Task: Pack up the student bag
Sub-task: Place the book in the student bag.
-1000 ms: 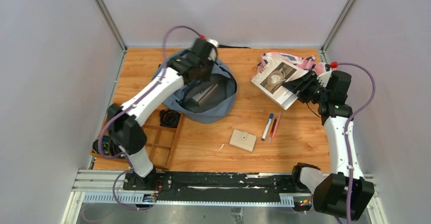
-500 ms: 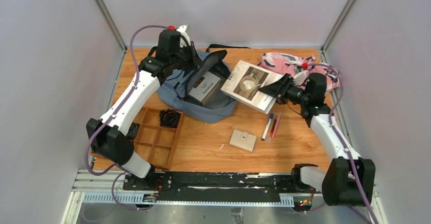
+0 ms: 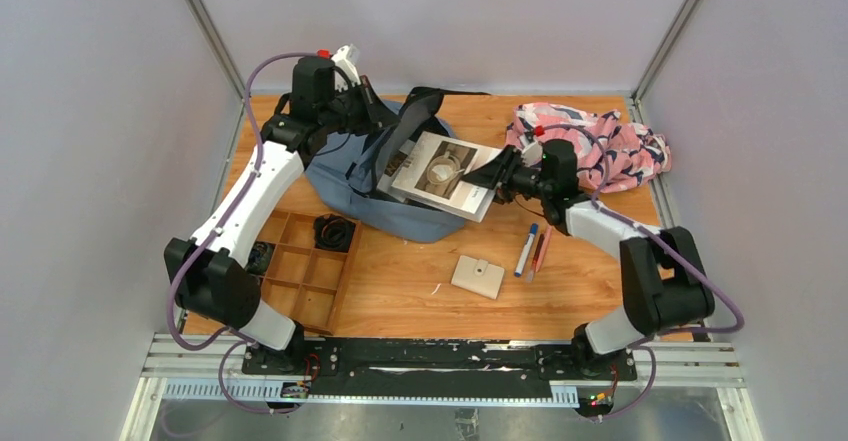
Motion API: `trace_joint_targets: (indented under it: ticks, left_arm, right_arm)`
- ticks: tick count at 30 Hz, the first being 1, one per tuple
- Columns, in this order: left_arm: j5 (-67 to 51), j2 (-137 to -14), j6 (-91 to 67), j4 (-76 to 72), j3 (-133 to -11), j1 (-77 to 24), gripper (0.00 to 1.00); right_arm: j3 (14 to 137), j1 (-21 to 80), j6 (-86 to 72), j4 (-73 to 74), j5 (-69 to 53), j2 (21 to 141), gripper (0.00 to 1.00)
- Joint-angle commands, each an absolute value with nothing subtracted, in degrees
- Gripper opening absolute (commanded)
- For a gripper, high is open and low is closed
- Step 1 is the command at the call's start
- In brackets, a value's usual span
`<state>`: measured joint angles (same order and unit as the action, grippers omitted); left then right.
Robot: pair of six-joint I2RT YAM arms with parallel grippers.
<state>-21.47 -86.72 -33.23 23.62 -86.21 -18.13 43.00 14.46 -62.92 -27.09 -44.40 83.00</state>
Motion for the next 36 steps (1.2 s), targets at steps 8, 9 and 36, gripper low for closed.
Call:
trace_joint_targets:
  ticks: [8,9,36]
  left_arm:
    - [-31.89,-81.39,-34.75,14.80,-85.45,-18.19,0.00]
    - [-31.95,-81.00,-34.96,14.35,-85.16,-18.19,0.00]
    - [-31.58,-79.83,-34.71,14.39,-81.84,-18.02,0.00]
  right_arm:
    - [51.53,22.49,-66.48,-37.86,-37.17,94.63,0.07]
    - [52.50,23.15,-66.53,-37.30,-36.31,95.79,0.08]
    - [72.49,31.99,-48.22,-0.64,-20.59,103.54,0.94]
